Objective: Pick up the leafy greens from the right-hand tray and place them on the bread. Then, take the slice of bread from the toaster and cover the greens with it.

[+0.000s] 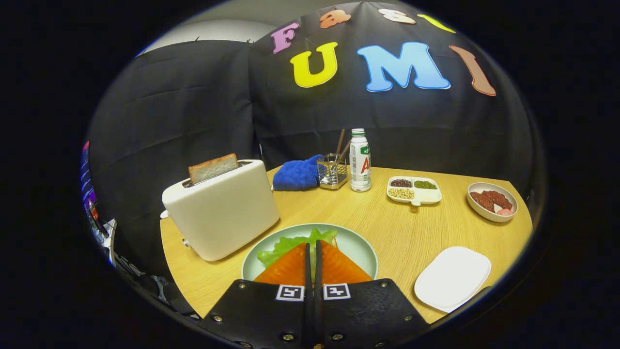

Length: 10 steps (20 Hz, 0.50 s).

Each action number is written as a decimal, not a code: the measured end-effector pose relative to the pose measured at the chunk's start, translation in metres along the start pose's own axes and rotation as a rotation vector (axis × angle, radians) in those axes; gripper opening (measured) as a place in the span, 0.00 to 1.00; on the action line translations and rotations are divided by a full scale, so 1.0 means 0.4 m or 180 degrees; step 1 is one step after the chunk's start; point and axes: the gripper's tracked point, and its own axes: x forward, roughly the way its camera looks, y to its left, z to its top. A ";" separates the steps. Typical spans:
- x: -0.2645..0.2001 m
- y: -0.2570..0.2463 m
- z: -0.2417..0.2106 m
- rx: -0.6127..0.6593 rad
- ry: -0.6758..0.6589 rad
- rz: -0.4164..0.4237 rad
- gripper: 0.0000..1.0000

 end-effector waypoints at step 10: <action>-0.049 -0.071 0.018 -0.0112 -0.0233 -0.0693 0.27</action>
